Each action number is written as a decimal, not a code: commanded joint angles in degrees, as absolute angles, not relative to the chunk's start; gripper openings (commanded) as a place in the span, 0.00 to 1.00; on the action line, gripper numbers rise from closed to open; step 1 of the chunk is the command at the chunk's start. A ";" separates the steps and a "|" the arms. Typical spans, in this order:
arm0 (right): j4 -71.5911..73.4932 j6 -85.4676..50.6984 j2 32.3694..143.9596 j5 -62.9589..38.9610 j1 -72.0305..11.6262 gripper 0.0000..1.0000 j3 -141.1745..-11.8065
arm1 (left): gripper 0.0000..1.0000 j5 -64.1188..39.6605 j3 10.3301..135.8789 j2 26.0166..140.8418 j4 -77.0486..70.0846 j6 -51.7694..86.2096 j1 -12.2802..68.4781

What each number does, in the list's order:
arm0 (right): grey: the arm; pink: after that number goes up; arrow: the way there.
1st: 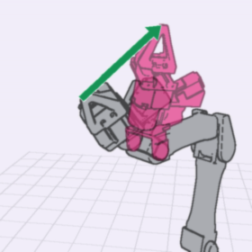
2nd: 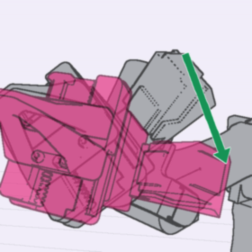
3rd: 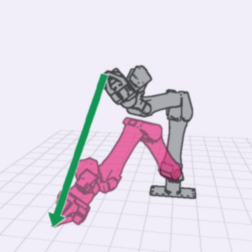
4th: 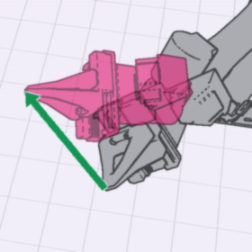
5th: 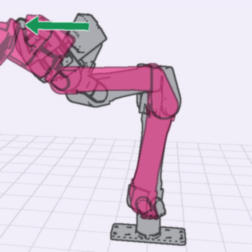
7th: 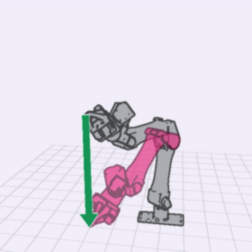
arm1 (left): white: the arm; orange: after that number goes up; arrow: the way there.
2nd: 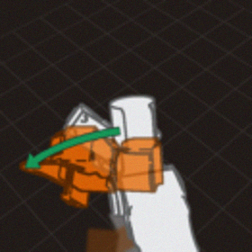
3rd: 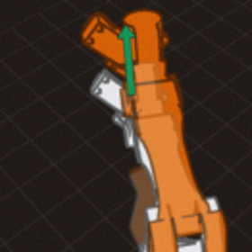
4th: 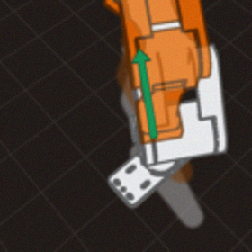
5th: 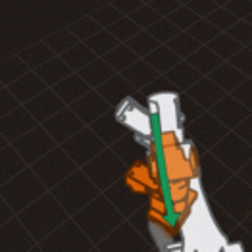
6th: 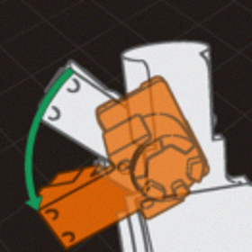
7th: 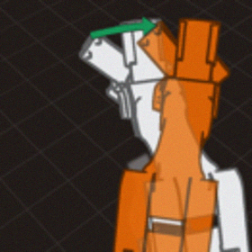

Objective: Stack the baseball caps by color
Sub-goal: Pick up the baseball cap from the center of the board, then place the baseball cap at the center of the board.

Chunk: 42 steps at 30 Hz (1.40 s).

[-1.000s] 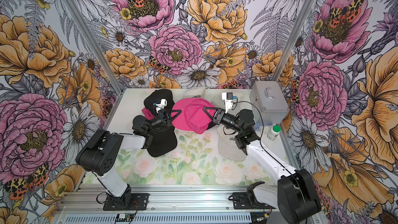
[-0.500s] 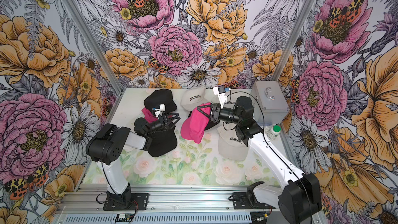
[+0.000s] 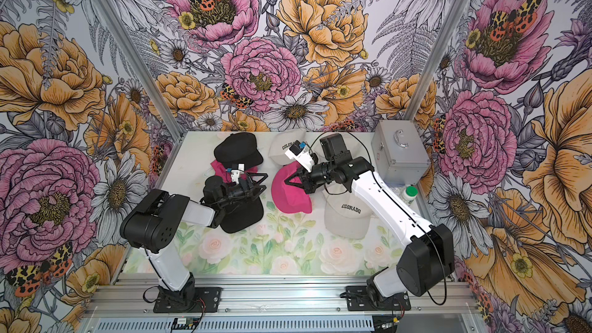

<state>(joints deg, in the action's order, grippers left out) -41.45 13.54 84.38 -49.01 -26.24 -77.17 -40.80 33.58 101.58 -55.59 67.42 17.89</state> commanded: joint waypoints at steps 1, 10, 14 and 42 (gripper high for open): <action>-54.31 28.45 85.89 -46.38 -27.05 0.00 -81.75 | 0.99 -32.31 37.32 96.54 -31.74 52.72 21.78; -71.15 35.40 90.62 -37.21 -31.29 0.00 -89.40 | 0.99 -21.02 41.71 97.58 -14.31 47.53 25.28; -74.75 38.33 91.66 -35.21 -34.01 0.00 -91.20 | 0.99 -18.19 38.41 97.21 -13.43 47.70 24.97; -92.05 57.08 132.83 -31.90 -37.35 0.04 -132.35 | 0.99 -15.56 31.07 63.37 13.89 43.66 17.06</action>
